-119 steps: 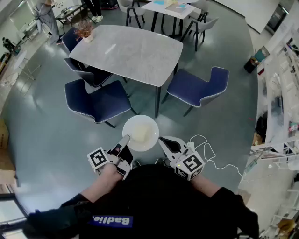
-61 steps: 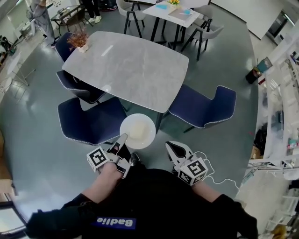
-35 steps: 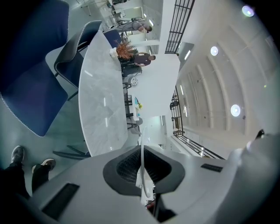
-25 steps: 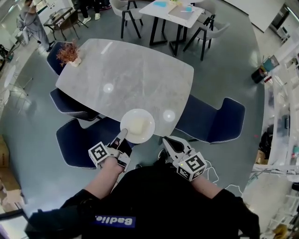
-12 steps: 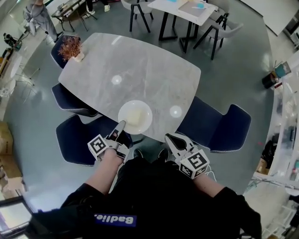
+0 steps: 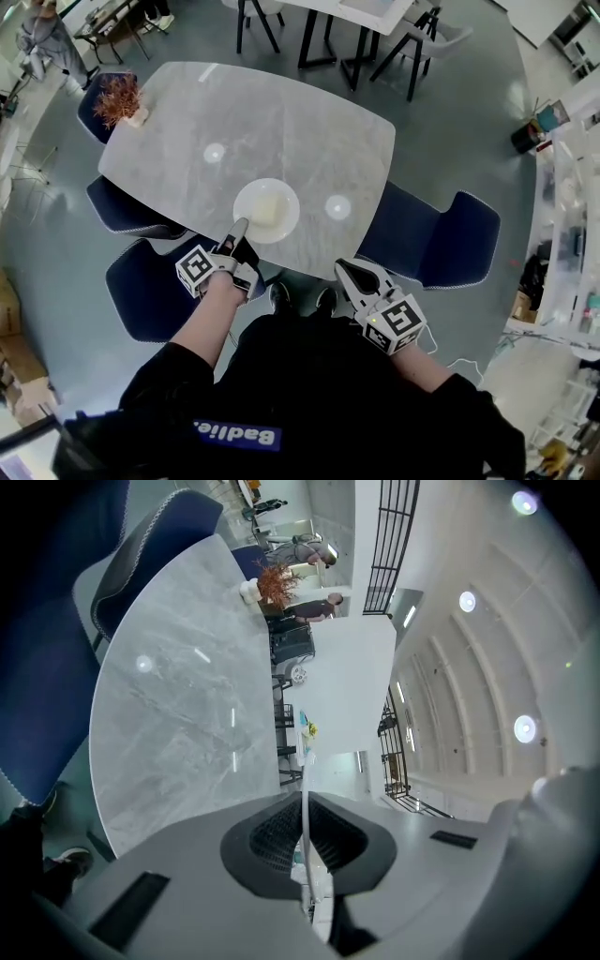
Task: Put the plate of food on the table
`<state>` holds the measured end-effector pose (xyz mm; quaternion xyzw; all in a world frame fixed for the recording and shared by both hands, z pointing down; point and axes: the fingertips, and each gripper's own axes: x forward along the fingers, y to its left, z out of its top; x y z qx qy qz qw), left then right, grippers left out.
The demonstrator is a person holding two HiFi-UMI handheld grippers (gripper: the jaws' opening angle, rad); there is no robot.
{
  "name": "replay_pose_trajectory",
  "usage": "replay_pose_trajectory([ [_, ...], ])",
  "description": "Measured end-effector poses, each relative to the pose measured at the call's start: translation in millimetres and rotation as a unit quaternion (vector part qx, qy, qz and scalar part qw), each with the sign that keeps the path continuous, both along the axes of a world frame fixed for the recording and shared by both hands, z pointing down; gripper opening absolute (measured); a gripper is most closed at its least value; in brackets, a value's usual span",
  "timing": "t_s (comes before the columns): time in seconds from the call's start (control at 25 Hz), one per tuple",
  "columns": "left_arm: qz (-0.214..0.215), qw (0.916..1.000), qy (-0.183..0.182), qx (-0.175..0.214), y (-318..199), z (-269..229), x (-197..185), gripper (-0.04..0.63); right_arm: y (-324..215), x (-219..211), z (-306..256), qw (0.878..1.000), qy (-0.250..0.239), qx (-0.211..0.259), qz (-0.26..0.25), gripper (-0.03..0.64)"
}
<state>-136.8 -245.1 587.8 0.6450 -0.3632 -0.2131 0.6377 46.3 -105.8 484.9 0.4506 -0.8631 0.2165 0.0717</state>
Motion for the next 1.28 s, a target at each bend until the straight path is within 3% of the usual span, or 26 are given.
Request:
replay_pose_trajectory([
  [0.52, 0.013, 0.9992, -0.032, -0.018, -69, 60, 0, 0.015, 0, 10, 4, 0.997, 0.034, -0.017, 0.067, 0.009],
  [0.88, -0.019, 0.9975, -0.05, -0.047, -108, 115, -6, 0.015, 6, 26, 24, 0.993, 0.038, -0.049, 0.101, 0.008],
  [1.28, -0.014, 0.9944, -0.084, -0.063, -128, 162, 1, 0.015, 6, 43, 33, 0.99, 0.042, -0.075, 0.113, 0.009],
])
